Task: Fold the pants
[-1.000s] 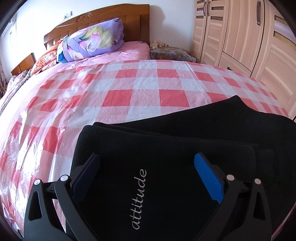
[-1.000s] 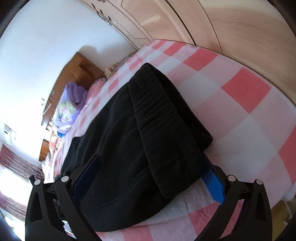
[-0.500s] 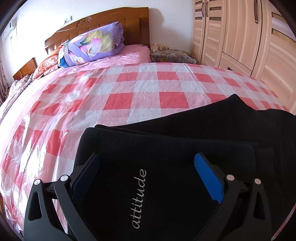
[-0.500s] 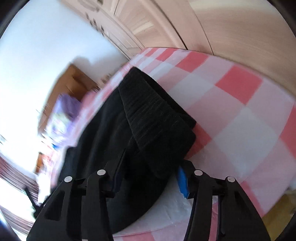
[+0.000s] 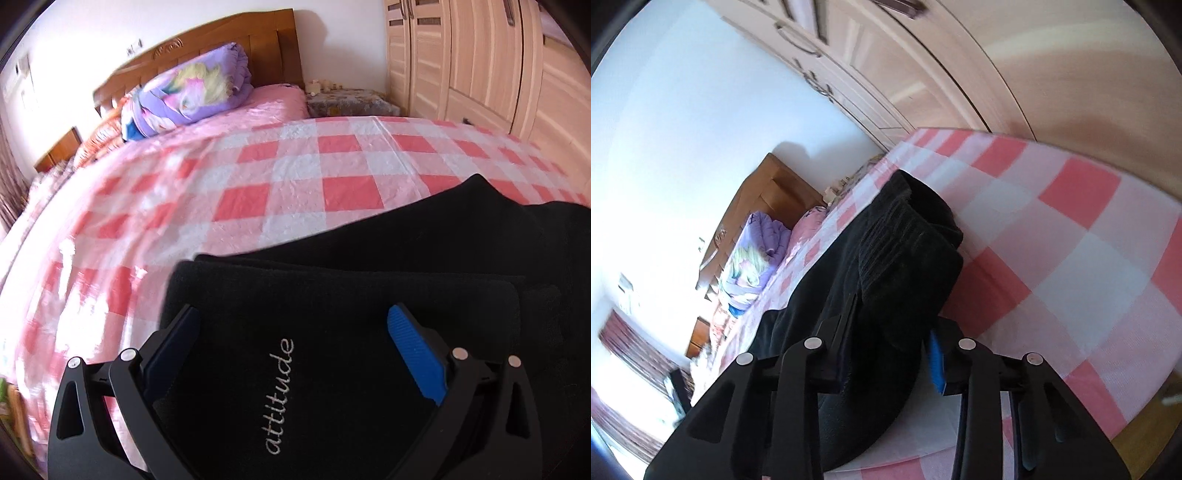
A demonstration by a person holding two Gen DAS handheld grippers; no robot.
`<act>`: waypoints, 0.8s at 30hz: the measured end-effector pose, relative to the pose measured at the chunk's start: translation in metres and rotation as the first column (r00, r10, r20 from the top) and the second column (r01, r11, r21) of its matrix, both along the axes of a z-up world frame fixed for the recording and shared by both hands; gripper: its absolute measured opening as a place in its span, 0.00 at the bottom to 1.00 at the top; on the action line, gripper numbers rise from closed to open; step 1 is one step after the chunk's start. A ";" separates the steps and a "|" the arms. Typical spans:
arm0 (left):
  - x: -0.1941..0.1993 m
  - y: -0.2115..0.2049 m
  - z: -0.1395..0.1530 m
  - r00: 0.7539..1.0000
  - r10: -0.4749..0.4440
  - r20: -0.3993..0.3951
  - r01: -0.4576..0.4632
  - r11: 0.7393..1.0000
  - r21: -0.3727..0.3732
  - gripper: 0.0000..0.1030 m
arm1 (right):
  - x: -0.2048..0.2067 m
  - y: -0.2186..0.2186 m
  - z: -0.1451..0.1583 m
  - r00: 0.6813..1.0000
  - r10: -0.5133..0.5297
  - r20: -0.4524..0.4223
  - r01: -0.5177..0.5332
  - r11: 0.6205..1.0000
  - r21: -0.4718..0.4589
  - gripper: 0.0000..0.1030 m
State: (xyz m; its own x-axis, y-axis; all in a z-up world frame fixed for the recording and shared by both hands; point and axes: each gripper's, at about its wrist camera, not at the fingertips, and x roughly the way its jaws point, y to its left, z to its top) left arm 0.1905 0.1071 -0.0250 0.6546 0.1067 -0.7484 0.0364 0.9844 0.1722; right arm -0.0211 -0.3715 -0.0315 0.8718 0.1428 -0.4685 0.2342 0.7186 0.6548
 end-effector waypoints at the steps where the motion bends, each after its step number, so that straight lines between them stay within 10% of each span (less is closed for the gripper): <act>1: -0.003 -0.005 0.007 1.000 0.004 0.016 -0.004 1.000 0.009 0.98 | -0.001 0.001 -0.001 1.000 0.000 -0.001 0.000 1.000 -0.008 0.34; 8: -0.021 -0.111 0.060 0.964 -0.244 0.109 0.251 0.966 -0.058 0.98 | -0.001 -0.017 -0.019 0.999 0.001 -0.041 0.003 0.994 0.108 0.43; 12: -0.016 -0.167 0.033 0.935 -0.353 0.047 0.354 0.935 -0.021 0.98 | -0.001 -0.018 -0.013 0.998 0.030 -0.048 -0.025 0.994 0.106 0.88; 24: 0.009 -0.168 -0.021 0.937 -0.322 -0.137 0.324 0.946 -0.013 0.98 | 0.025 -0.022 -0.007 0.962 0.110 -0.251 -0.135 0.987 -0.087 0.92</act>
State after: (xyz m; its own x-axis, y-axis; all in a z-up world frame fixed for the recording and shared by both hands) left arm 0.1992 -0.0606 -0.0459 0.5474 -0.0859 -0.8325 0.3758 0.9140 0.1528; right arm 0.0040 -0.3932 -0.0381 0.7072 0.1816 -0.6833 0.2842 0.8119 0.5099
